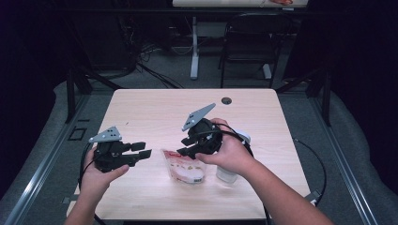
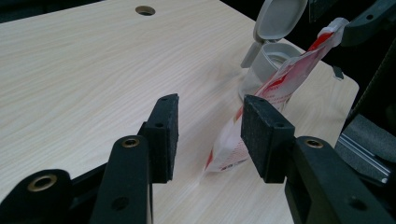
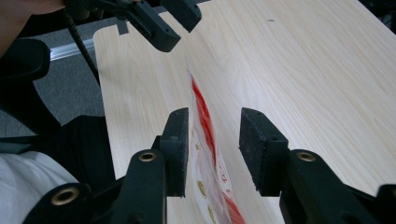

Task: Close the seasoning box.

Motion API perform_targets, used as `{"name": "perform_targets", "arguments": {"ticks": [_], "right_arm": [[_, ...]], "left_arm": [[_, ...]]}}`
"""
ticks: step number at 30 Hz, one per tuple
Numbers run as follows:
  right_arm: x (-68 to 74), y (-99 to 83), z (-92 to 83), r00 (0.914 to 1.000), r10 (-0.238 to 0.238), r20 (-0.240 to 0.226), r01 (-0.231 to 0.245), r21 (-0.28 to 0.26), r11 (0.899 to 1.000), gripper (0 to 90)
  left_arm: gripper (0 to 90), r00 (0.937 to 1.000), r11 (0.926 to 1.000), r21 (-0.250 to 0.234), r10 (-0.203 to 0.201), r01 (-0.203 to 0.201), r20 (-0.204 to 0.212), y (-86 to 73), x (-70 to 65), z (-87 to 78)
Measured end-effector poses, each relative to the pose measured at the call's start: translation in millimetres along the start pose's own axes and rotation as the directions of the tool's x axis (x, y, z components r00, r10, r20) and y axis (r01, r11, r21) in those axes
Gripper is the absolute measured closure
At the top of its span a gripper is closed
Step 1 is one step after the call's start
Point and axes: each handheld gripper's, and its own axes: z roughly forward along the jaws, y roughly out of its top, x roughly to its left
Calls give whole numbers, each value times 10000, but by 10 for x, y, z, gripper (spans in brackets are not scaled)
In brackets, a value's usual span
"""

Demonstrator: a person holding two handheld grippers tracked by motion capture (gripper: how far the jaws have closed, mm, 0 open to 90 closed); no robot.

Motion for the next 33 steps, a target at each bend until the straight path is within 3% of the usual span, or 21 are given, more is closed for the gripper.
{"name": "perform_targets", "arguments": {"ticks": [18,33], "right_arm": [[26,100,307,9992,-372,-146,385,989,9944,708],[0,136,473,9979,-539,-359,584,1413,9882,759]], "left_arm": [[575,9999,10000,33,-35,35,-103,-22,11,-6],[577,9999,10000,60,-68,68,-129,-33,36,7]]}}
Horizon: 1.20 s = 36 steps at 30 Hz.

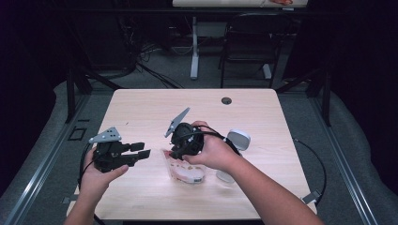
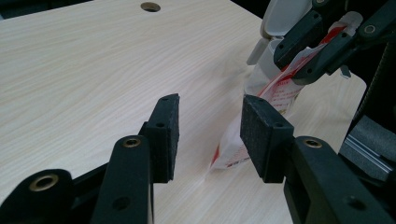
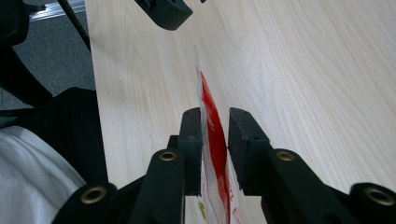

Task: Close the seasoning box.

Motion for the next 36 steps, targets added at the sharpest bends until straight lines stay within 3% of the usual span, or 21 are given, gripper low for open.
{"name": "perform_targets", "arguments": {"ticks": [36], "right_arm": [[-47,29,66,9986,-511,-162,517,394,9979,898]], "left_arm": [[577,10000,10000,7,-79,79,52,-12,11,6]]}}
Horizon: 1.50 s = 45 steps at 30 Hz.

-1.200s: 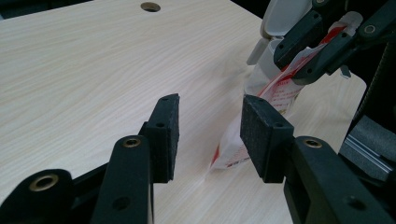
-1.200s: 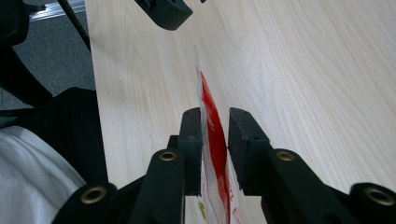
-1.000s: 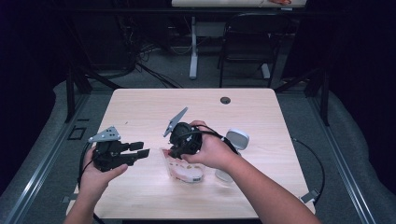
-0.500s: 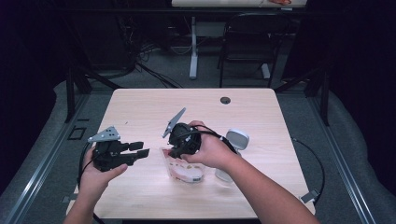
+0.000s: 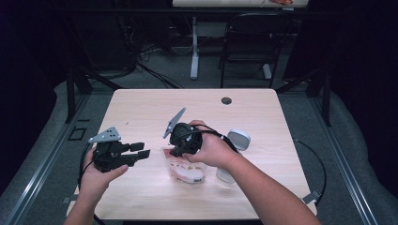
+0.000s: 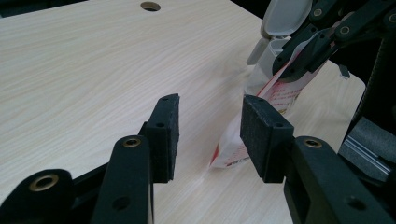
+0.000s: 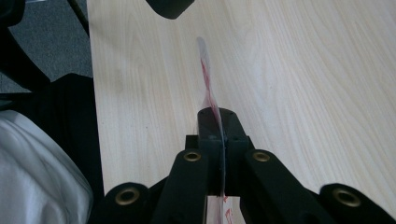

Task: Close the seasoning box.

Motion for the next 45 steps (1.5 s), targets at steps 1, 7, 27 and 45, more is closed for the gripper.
{"name": "perform_targets", "arguments": {"ticks": [1,7,27,45], "right_arm": [[-2,-4,-1,10000,-12,-9,12,-33,10000,898],[-5,-25,-32,9999,-5,-129,4,-60,10000,899],[-1,-95,-289,9991,-209,-362,178,-821,9965,900],[-111,-132,-482,9984,-537,-152,515,-1174,9917,900]], "left_arm": [[577,10000,10000,37,53,-53,11,0,3,1],[575,9997,9996,-90,252,-251,56,-12,-6,37],[531,9975,9981,112,606,-611,372,-94,-82,168],[480,9883,9964,72,834,-850,1278,-113,-90,407]]}}
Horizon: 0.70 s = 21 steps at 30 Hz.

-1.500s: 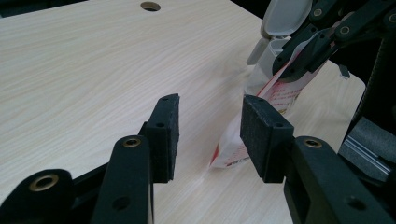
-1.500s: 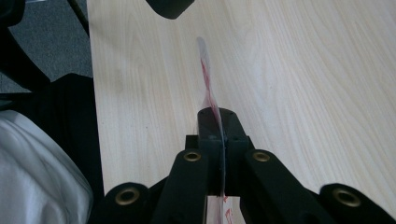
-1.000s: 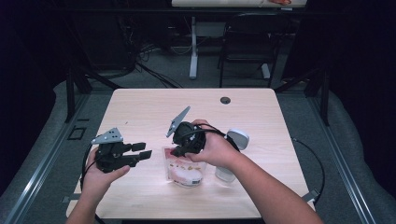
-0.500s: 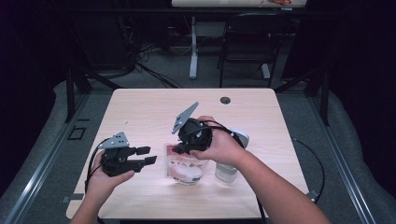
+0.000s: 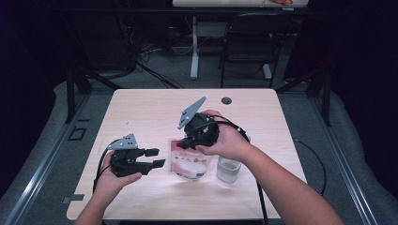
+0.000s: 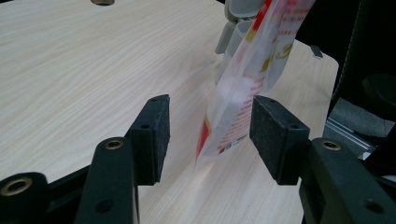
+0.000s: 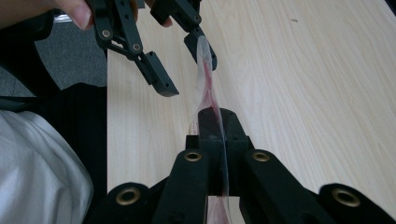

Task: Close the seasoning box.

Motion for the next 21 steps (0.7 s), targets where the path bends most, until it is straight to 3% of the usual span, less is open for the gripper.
{"name": "perform_targets", "arguments": {"ticks": [9,21], "right_arm": [[-43,4,-114,10000,-60,25,61,-68,10000,900],[7,71,-221,9996,-242,148,244,-120,9996,900]], "left_arm": [[470,9989,10000,-20,93,-92,459,9,-1,122],[427,9955,9979,169,619,-632,721,31,-66,315]]}}
